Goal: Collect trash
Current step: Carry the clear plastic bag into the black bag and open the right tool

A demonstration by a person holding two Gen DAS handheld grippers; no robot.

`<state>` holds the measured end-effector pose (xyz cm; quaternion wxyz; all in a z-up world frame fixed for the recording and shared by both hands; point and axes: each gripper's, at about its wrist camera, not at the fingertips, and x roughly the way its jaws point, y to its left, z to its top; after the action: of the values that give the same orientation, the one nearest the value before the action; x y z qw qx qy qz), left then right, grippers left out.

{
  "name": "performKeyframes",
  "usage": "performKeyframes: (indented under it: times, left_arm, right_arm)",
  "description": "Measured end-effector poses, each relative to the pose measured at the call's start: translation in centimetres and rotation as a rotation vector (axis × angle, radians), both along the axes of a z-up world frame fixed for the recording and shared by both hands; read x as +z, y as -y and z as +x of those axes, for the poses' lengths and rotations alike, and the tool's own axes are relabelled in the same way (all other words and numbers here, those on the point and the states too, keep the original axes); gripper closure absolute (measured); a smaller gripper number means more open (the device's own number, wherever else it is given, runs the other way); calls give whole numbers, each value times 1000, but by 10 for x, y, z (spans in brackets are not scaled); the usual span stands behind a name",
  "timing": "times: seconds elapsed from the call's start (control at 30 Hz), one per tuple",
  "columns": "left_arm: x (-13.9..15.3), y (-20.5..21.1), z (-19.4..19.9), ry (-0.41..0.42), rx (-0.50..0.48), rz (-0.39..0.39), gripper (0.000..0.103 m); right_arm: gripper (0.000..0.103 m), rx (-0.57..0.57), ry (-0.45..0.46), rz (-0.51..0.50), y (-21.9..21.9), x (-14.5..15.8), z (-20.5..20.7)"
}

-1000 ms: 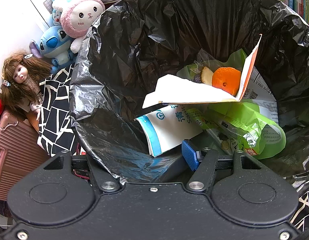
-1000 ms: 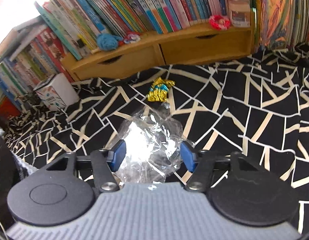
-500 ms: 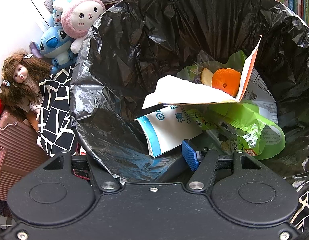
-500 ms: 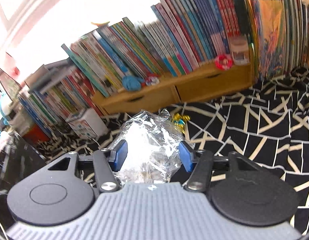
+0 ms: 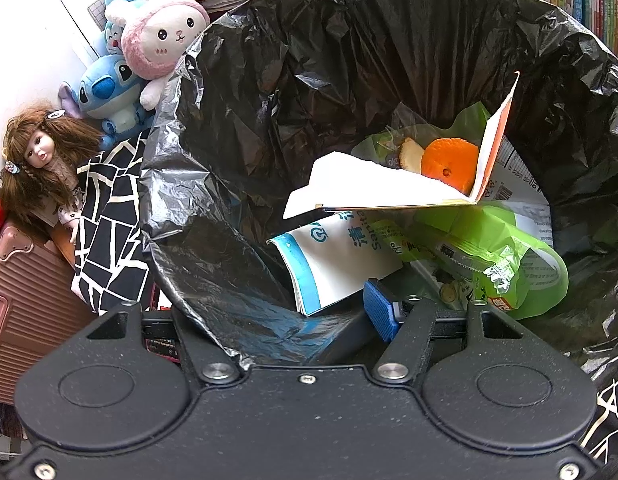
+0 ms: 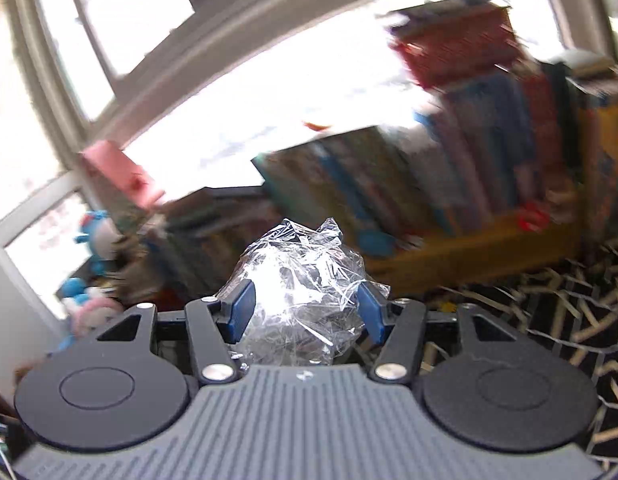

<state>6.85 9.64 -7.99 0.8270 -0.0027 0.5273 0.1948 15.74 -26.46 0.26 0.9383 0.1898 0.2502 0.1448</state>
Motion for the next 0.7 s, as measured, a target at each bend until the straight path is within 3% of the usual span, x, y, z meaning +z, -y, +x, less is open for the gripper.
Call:
performKeyframes:
  times: [0.3, 0.5, 0.7]
  left_arm:
    - [0, 0, -1, 5, -2, -1, 40]
    - [0, 0, -1, 9, -4, -1, 40]
    - [1, 1, -2, 11, -6, 2, 40]
  right_arm:
    - [43, 251, 76, -16, -85, 45, 4]
    - [43, 386, 57, -45, -142, 38, 12]
    - [42, 472, -32, -71, -177, 10, 18]
